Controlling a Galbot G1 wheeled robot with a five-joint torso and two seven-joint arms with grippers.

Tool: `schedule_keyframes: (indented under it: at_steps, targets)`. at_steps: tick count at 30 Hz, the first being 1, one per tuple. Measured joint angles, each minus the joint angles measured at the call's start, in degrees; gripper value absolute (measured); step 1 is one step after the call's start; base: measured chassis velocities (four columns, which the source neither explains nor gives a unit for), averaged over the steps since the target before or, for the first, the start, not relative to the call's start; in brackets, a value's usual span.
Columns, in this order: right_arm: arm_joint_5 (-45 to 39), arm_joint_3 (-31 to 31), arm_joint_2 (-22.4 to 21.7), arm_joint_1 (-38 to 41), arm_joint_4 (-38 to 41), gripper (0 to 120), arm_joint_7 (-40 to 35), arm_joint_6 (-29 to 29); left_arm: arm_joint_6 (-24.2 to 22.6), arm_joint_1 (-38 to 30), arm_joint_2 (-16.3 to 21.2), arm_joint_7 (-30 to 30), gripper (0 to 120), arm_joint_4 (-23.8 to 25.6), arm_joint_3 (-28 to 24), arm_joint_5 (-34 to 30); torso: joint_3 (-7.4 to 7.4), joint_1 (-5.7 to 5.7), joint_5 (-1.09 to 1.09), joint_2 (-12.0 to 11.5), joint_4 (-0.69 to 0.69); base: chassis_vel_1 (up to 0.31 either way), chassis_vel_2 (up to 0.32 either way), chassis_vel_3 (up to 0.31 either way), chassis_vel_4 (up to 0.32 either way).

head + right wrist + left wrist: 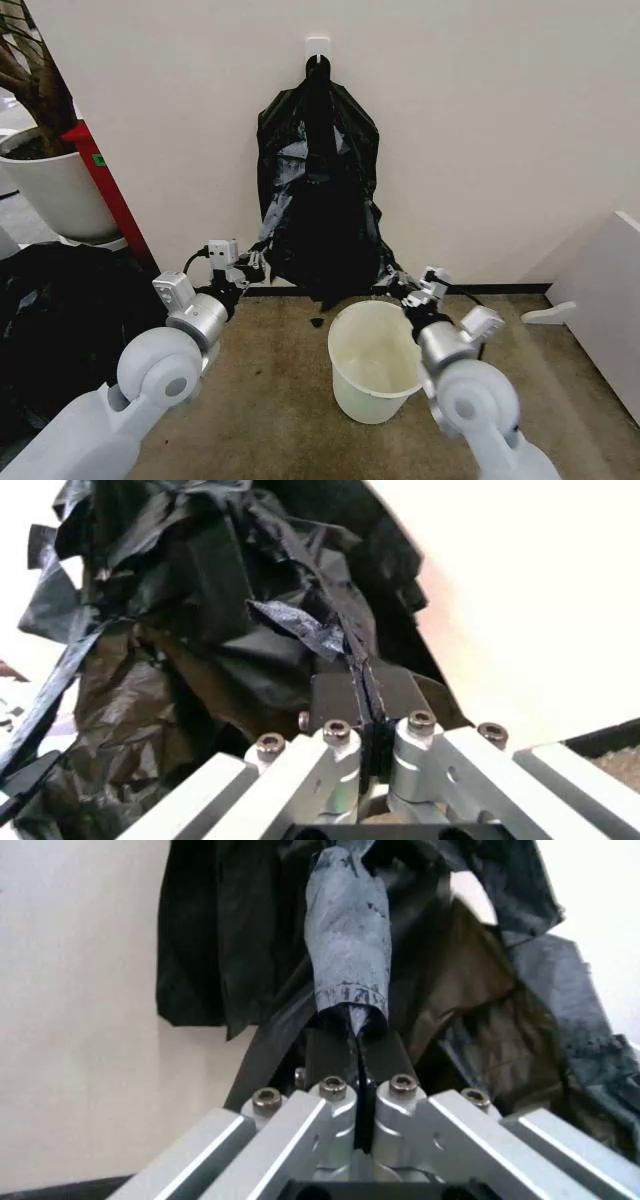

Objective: Place the garbage bag over the trash bin.

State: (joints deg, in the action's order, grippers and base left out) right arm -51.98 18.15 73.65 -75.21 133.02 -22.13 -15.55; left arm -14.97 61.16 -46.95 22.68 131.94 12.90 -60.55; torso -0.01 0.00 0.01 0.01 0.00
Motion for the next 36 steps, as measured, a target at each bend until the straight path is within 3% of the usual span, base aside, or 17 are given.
schedule_keyframes:
  at_steps: [5, 10, 14, 19, 26, 36]
  targets:
    - [0.41, 0.09, 0.75, -4.72, 2.80, 0, -0.48, -0.47, -0.29, 6.00, 0.23, -0.23, 0, 2.85, 1.62, 0.64, 0.00, 0.00, 0.00, 0.00, 0.00, 0.000, 0.000, 0.000, 0.000]
    - [3.46, 1.25, 3.28, -14.38, 4.15, 0, 3.49, 0.40, 0.72, 15.41, -1.72, -3.39, 0, 3.37, 2.01, 7.88, 0.00, 0.00, -0.01, 0.00, 0.01, 0.000, 0.000, 0.000, 0.000]
    - [4.16, 2.08, 3.06, -17.86, 5.93, 0, 4.14, 0.98, 0.98, 18.20, -2.30, -4.48, 0, 4.45, 1.11, 10.12, 0.00, 0.00, -0.01, 0.00, 0.01, 0.000, 0.000, 0.000, 0.000]
    - [3.97, 3.54, 2.18, -18.43, 9.10, 0, 1.66, 1.21, 1.01, 17.40, -1.77, -4.32, 0, 6.59, 1.53, 9.34, 0.01, 0.00, -0.01, 0.00, 0.00, 0.000, 0.000, 0.000, 0.000]
    - [-3.04, 7.08, -0.69, -12.50, 10.56, 0, -7.27, -0.16, 1.53, 13.57, 1.15, -3.85, 0, 9.80, 5.74, 3.08, 0.02, 0.00, 0.01, 0.00, 0.01, 0.000, 0.000, 0.000, 0.000]
    - [-5.95, 17.43, -1.35, -11.40, 10.50, 0, -5.84, -1.21, 1.62, 9.42, 3.76, -6.11, 0, 10.01, 5.40, -6.82, 0.02, 0.00, 0.00, -0.01, -0.01, 0.000, 0.000, 0.000, 0.000]
